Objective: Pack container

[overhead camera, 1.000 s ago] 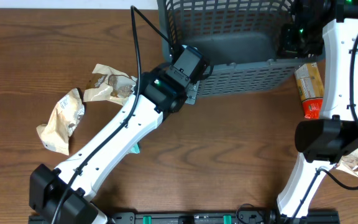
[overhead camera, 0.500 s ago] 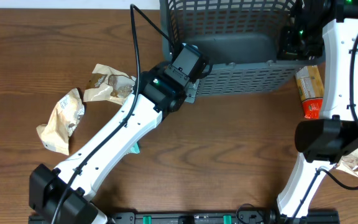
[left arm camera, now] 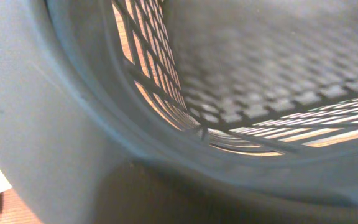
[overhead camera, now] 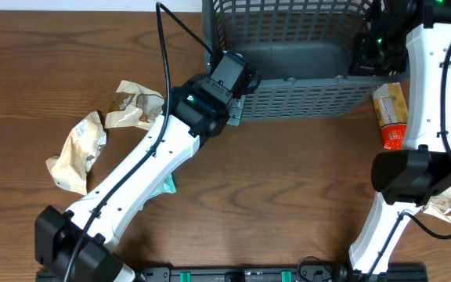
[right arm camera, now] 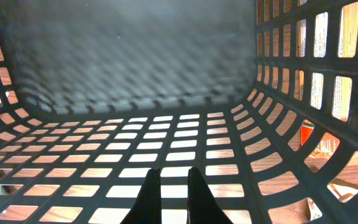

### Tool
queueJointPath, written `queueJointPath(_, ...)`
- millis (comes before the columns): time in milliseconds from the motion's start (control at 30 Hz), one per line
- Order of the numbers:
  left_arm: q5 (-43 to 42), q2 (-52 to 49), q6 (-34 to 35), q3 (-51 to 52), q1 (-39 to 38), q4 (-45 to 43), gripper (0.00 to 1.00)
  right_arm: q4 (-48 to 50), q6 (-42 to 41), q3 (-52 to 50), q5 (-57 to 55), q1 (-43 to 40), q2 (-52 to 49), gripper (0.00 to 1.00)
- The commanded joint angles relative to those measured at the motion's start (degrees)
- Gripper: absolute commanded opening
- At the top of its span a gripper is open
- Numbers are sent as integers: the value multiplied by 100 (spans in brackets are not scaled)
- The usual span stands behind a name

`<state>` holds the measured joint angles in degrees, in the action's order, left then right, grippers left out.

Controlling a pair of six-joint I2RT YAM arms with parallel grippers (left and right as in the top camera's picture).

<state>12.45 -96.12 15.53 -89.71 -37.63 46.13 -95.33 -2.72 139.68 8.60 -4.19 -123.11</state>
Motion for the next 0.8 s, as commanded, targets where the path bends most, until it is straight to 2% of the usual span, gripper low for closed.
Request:
queueJointPath(0,109,20,-96,-42,33,0,6,-17,72,-35,63,44,22,1)
queueJointPath(133,109,20,-96,-42,33,2,10,-4,70,-35,63,59,22,4)
queueJointPath(767,111,20,-286,-42,116,2,10,-26,81,-35,66,129,22,1)
